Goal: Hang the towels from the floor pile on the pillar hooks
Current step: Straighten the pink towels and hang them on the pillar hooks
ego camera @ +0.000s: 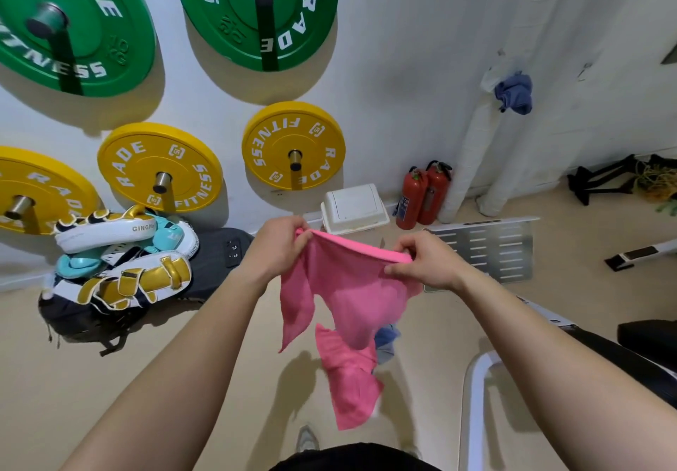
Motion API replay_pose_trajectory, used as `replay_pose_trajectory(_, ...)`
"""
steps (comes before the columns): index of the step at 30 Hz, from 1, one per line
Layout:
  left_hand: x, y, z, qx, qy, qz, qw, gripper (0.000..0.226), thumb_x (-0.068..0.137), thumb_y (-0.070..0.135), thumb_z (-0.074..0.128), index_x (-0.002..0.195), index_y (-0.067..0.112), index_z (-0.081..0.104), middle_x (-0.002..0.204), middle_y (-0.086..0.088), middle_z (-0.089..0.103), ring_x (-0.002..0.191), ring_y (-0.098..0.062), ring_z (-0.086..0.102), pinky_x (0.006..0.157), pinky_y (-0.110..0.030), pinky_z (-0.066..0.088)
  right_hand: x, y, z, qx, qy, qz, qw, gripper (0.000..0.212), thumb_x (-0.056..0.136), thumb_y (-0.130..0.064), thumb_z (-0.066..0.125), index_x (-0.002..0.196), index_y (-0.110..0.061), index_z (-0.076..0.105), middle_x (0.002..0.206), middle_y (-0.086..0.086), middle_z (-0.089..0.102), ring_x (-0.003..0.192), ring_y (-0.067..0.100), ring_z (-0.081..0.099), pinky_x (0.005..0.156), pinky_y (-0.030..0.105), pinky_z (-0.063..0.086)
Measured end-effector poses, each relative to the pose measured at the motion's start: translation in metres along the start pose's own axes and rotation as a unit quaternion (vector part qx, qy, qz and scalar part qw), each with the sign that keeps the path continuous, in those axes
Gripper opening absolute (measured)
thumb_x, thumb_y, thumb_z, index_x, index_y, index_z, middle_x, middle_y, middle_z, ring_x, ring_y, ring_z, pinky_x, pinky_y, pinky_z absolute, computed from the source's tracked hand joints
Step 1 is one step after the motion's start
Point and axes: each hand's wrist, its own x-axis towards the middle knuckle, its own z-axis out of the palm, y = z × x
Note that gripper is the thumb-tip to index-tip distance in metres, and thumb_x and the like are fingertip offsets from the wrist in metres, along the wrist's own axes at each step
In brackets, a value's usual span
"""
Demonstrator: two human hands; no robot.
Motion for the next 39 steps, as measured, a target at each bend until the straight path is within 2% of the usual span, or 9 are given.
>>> replay_pose_trajectory(9,0.013,-0.038,-0.003,0.036,-0.019,-0.037,0.998,0.010,0.096,0.030,0.061,0.088,0.026,0.065,0.086,0.001,0.069,0.088,-0.025,0.063,0.072,-0.034,0.046,0.003,0.024,-0.013,-0.039,-0.015,0.049,0.998,0.034,0.079,-0.027,0.082,0.062,-0.026,0.053,0.060,-0.010,0.054,0.056,0.008,0.048,0.052,0.019,0.034)
replay_pose_trajectory(12,0.018,-0.043,-0.004,0.035,-0.015,-0.044,0.998,0.010,0.095,0.031,0.062,0.086,0.028,0.064,0.086,0.002,0.069,0.087,-0.024,0.063,0.073,-0.035,0.048,0.002,0.037,-0.018,-0.050,-0.015,0.074,0.996,0.020,0.081,-0.031,0.079,0.069,-0.029,0.063,0.072,0.000,0.067,0.072,0.022,0.063,0.065,0.039,0.050)
replay_pose_trajectory(15,0.023,-0.047,-0.006,0.037,-0.019,-0.051,0.998,0.009,0.096,0.031,0.062,0.087,0.029,0.065,0.087,0.002,0.069,0.089,-0.024,0.063,0.072,-0.034,0.046,0.002,0.043,-0.023,-0.069,-0.007,0.090,0.993,0.019,0.085,-0.035,0.075,0.073,-0.023,0.066,0.077,0.005,0.069,0.076,0.025,0.064,0.068,0.046,0.054)
replay_pose_trajectory(19,0.031,-0.054,-0.007,0.041,-0.015,-0.062,0.997,0.011,0.096,0.030,0.062,0.094,0.022,0.069,0.090,-0.001,0.070,0.090,-0.026,0.063,0.075,-0.035,0.047,0.003,0.050,-0.032,-0.149,0.006,0.131,0.980,0.033,0.089,-0.049,0.065,0.073,-0.020,0.061,0.070,-0.004,0.066,0.073,0.018,0.063,0.070,0.041,0.053)
replay_pose_trajectory(25,0.037,-0.053,-0.005,0.037,-0.025,-0.081,0.996,0.011,0.095,0.034,0.062,0.092,0.026,0.068,0.092,-0.001,0.072,0.090,-0.026,0.063,0.074,-0.035,0.047,0.007,0.054,-0.031,-0.144,0.044,0.145,0.978,0.038,0.093,-0.046,0.059,0.069,-0.017,0.062,0.066,-0.001,0.065,0.072,0.021,0.061,0.068,0.040,0.051)
replay_pose_trajectory(29,0.032,-0.035,0.007,0.004,-0.050,-0.084,0.995,0.011,0.094,0.034,0.063,0.084,0.030,0.067,0.091,0.001,0.073,0.091,-0.024,0.065,0.073,-0.032,0.045,0.013,0.044,-0.021,-0.099,0.029,0.137,0.985,0.033,0.096,-0.033,0.060,0.071,-0.013,0.067,0.067,0.008,0.068,0.069,0.027,0.065,0.066,0.042,0.052)
replay_pose_trajectory(32,0.025,-0.009,0.027,-0.051,-0.062,-0.060,0.995,0.014,0.094,0.026,0.062,0.089,0.023,0.075,0.096,0.003,0.076,0.095,-0.018,0.066,0.079,-0.027,0.044,0.013,0.020,-0.004,-0.002,0.027,0.101,0.995,0.005,0.092,-0.023,0.066,0.087,-0.025,0.067,0.065,0.005,0.068,0.051,0.014,0.062,0.051,0.029,0.052)
replay_pose_trajectory(35,0.016,0.014,0.046,-0.095,-0.074,-0.045,0.992,0.018,0.095,0.022,0.059,0.103,0.019,0.076,0.108,0.004,0.074,0.101,-0.014,0.064,0.086,-0.022,0.042,0.014,-0.003,0.013,0.061,0.033,0.069,0.995,0.009,0.093,-0.013,0.062,0.096,-0.018,0.069,0.068,0.011,0.068,0.045,0.007,0.055,0.048,0.019,0.044)
replay_pose_trajectory(39,0.003,0.028,0.060,-0.101,-0.097,-0.013,0.990,0.024,0.096,0.017,0.060,0.117,0.018,0.071,0.117,0.000,0.070,0.103,-0.017,0.063,0.090,-0.025,0.047,0.013,-0.014,0.027,0.100,0.007,0.070,0.992,0.018,0.094,-0.007,0.059,0.095,-0.015,0.076,0.068,0.005,0.069,0.048,0.004,0.059,0.055,0.022,0.050)
